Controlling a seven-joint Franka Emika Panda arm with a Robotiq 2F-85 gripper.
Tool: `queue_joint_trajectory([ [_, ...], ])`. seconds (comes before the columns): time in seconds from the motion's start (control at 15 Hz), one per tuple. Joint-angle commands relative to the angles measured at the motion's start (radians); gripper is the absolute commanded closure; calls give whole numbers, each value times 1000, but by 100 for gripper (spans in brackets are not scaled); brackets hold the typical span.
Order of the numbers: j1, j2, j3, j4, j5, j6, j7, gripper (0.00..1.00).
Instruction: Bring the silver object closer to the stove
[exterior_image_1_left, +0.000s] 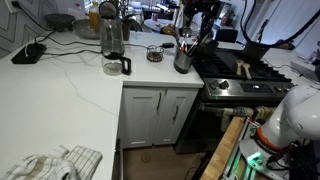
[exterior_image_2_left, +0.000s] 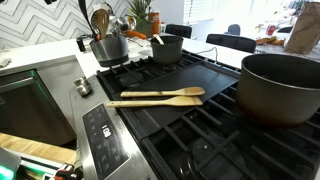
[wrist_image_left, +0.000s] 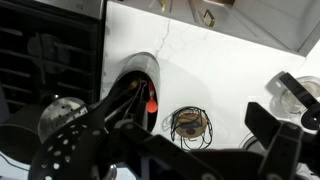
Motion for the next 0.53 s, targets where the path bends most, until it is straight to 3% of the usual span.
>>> queue_joint_trajectory([
  [0.0, -39, -192, -31, -207, 120, 94, -116, 0],
  [0.07, -41, -229, -47, -243, 158, 121, -173, 0],
  [0.13, -72, -124, 12, -120, 107, 53, -104, 0],
  [0.47, -84, -210, -10, -210, 153, 93, -171, 0],
])
